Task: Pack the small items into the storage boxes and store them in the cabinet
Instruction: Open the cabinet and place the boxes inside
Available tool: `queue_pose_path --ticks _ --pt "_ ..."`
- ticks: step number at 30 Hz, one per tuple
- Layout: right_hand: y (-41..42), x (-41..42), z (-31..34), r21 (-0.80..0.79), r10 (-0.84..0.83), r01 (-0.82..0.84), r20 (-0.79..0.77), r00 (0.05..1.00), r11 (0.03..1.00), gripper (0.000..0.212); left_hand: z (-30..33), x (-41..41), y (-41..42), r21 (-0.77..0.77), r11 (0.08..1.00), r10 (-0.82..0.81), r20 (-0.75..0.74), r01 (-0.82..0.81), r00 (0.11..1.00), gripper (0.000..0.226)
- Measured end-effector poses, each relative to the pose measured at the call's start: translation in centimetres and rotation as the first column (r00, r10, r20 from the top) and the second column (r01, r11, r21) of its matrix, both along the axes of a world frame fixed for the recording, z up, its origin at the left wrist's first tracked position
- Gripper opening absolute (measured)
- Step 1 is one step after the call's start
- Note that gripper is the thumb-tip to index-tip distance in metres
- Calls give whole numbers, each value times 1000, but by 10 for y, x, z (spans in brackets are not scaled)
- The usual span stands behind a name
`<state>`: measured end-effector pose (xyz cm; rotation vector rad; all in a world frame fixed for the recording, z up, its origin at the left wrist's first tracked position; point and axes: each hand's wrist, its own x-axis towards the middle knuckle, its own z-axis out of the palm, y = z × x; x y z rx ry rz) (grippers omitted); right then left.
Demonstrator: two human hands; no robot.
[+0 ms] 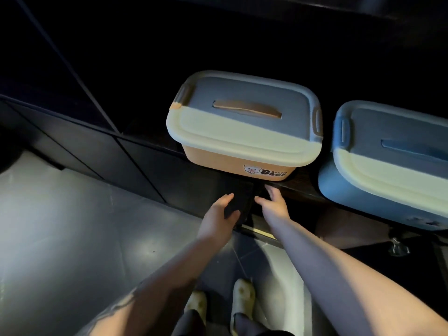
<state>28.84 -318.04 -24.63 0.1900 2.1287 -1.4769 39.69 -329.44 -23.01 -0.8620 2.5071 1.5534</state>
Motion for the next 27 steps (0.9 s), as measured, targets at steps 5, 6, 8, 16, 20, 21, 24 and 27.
queue_pose_path --ticks 5,6,8,16,20,21,24,27 --pt "25 55 8 88 169 -160 -103 980 983 31 -6 36 7 123 976 184 -29 -179 982 68" --pt "27 72 9 100 199 -187 -127 972 977 38 -7 47 8 179 963 210 -30 -201 977 71" --pt "25 107 10 84 266 -256 -136 954 963 40 -9 71 9 252 939 251 -34 -235 967 74" --pt "-24 202 12 -17 465 -464 43 884 885 13 -18 186 -29 305 915 302 -80 -265 950 71" --pt "-74 258 13 15 598 -604 113 793 797 24 -20 248 -70 297 895 371 -84 -333 925 62" --pt "-89 273 11 16 606 -614 135 784 789 27 -20 263 -83 300 888 389 -83 -349 917 59" --pt "-129 310 8 -36 587 -595 216 780 803 35 -22 295 -123 239 881 438 -87 -408 895 49" --pt "-163 331 10 -184 597 -568 283 751 802 37 -19 318 -157 191 857 502 -98 -478 860 36"
